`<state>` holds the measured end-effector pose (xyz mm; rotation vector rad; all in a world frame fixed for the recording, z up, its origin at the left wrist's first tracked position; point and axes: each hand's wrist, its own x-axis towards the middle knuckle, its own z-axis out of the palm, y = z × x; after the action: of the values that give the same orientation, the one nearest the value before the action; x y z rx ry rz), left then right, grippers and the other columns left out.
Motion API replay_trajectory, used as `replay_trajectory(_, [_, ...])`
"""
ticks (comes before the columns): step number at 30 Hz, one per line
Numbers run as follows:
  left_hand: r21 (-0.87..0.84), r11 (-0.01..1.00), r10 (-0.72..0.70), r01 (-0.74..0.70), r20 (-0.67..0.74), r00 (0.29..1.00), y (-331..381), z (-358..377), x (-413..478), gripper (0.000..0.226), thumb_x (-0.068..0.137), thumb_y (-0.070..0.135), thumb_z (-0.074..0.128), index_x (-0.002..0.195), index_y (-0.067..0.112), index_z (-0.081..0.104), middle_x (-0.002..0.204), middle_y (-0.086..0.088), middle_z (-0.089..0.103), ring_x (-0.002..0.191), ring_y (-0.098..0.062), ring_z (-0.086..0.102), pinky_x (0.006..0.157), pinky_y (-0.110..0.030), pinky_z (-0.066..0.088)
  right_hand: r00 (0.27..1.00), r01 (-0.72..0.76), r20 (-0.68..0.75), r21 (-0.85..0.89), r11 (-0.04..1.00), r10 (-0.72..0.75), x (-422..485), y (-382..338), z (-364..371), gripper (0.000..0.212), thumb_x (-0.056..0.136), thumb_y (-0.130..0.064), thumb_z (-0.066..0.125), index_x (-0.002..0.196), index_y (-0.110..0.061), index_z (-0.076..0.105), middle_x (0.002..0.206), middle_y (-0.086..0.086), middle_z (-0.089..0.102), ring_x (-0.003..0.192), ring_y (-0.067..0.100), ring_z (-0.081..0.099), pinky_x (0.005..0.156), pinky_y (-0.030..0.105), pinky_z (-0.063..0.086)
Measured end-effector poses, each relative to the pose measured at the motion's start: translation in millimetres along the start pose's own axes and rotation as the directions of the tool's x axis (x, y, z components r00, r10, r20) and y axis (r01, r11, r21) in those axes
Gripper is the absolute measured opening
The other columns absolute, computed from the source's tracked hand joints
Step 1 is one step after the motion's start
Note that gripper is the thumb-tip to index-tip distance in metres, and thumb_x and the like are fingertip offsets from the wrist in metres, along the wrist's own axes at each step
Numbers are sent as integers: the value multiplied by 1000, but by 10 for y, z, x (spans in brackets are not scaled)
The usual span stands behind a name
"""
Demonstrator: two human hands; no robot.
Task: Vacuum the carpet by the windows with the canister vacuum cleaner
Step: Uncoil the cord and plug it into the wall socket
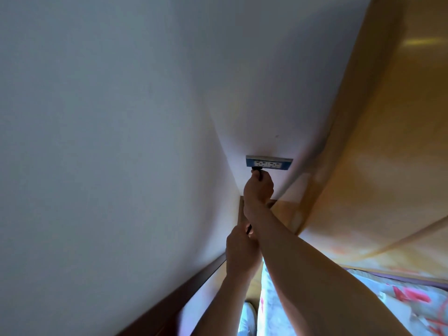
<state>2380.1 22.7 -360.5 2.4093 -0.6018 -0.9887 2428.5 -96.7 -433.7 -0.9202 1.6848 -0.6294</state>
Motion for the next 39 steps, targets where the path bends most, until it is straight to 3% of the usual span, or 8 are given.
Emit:
replay_trajectory(5, [17, 1000, 1, 0, -64, 998, 21, 5, -7, 14, 90, 16, 54, 95, 14, 67, 94, -4, 71, 91, -24, 64, 61, -21, 36, 999, -26, -29, 44, 999, 27, 40, 10, 14, 30, 102, -17, 44, 114, -4, 68, 109, 11, 69, 87, 19, 55, 55, 20, 32])
replay_trajectory(8, [17, 1000, 18, -17, -52, 999, 24, 26, -8, 16, 93, 13, 51, 98, 7, 65, 97, -9, 70, 95, -26, 63, 58, -19, 31, 1000, -6, -30, 21, 1000, 6, 81, 23, 30, 31, 103, -18, 43, 114, -2, 66, 108, 12, 69, 85, 16, 53, 56, 20, 31])
replay_trajectory(12, [-23, 1000, -15, 14, -73, 997, -26, 60, 15, 22, 95, 17, 54, 108, 6, 67, 100, -7, 70, 96, -23, 64, 69, -20, 40, 996, -65, -63, 8, 998, 66, 111, -38, 78, 34, 103, -23, 42, 112, -1, 67, 103, 13, 70, 80, 17, 54, 60, 23, 32])
replay_trajectory(18, [-48, 996, -75, 70, -104, 992, 12, 9, 38, 27, 98, 14, 51, 117, 1, 66, 112, -10, 70, 104, -24, 65, 86, -28, 50, 981, -146, -139, -68, 987, 135, 92, -166, 119, 37, 103, -22, 38, 114, 0, 66, 107, 14, 69, 98, 28, 64, 71, 25, 36])
replay_trajectory(24, [-175, 979, -118, 106, -59, 991, 35, 83, 0, 26, 99, 16, 55, 119, 1, 64, 117, -12, 68, 112, -30, 62, 103, -43, 48, 986, -100, -137, -47, 994, 92, 62, -211, 101, 35, 102, -21, 42, 106, 1, 69, 99, 14, 71, 78, 20, 59, 67, 24, 38])
replay_trajectory(28, [-30, 998, -57, 56, -57, 997, 17, 86, 48, 32, 99, 22, 57, 126, 6, 61, 121, -8, 66, 113, -22, 60, 98, -27, 44, 978, -167, -136, -59, 984, 158, 93, -359, 114, 35, 103, -21, 40, 114, 0, 66, 108, 14, 69, 95, 26, 66, 73, 25, 42])
replay_trajectory(32, [-37, 997, -64, 62, -35, 997, -39, 107, 45, 31, 100, 20, 55, 127, 6, 60, 124, -8, 64, 118, -23, 58, 101, -25, 39, 981, -163, -120, -103, 981, 150, 82, -332, 105, 36, 104, -23, 39, 117, 0, 63, 111, 15, 69, 99, 27, 66, 73, 24, 41])
replay_trajectory(39, [183, 981, 57, -58, 11, 998, 69, 28, -31, 34, 104, 17, 41, 133, 6, 56, 129, -10, 60, 117, -26, 57, 98, -32, 45, 993, -105, 24, -297, 949, 118, 2, -433, -148, 37, 103, -24, 40, 126, 2, 56, 122, 16, 63, 111, 29, 61, 82, 32, 46])
